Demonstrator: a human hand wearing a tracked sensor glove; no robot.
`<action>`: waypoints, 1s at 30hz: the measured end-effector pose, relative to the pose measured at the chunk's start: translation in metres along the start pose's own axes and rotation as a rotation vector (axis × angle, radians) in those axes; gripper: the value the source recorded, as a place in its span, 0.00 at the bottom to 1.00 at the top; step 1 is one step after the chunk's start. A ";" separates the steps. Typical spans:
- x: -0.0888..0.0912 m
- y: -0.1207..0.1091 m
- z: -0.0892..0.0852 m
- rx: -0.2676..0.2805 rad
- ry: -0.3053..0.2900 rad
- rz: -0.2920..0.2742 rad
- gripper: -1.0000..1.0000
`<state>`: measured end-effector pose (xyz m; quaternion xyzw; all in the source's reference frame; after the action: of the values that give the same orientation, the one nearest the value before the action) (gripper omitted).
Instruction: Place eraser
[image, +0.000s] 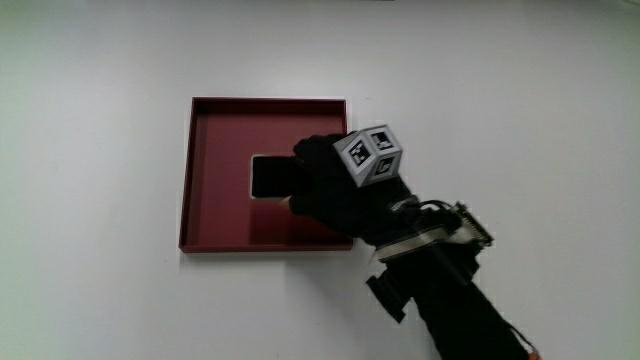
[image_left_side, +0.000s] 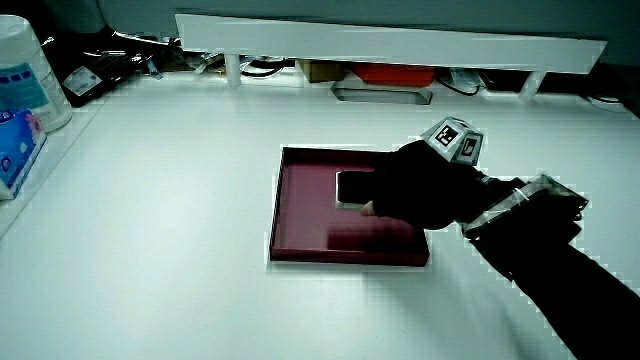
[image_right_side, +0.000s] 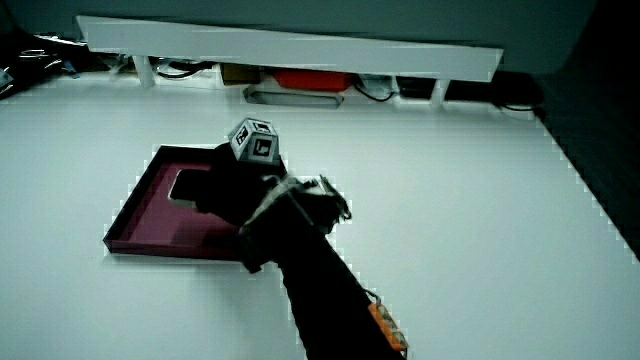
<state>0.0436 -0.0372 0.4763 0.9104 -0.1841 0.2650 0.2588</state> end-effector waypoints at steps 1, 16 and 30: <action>0.002 0.001 -0.004 -0.003 -0.003 -0.007 0.50; 0.018 0.009 -0.031 -0.093 0.006 -0.074 0.50; 0.023 0.008 -0.035 -0.106 0.018 -0.084 0.35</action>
<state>0.0451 -0.0282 0.5176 0.9000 -0.1574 0.2518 0.3191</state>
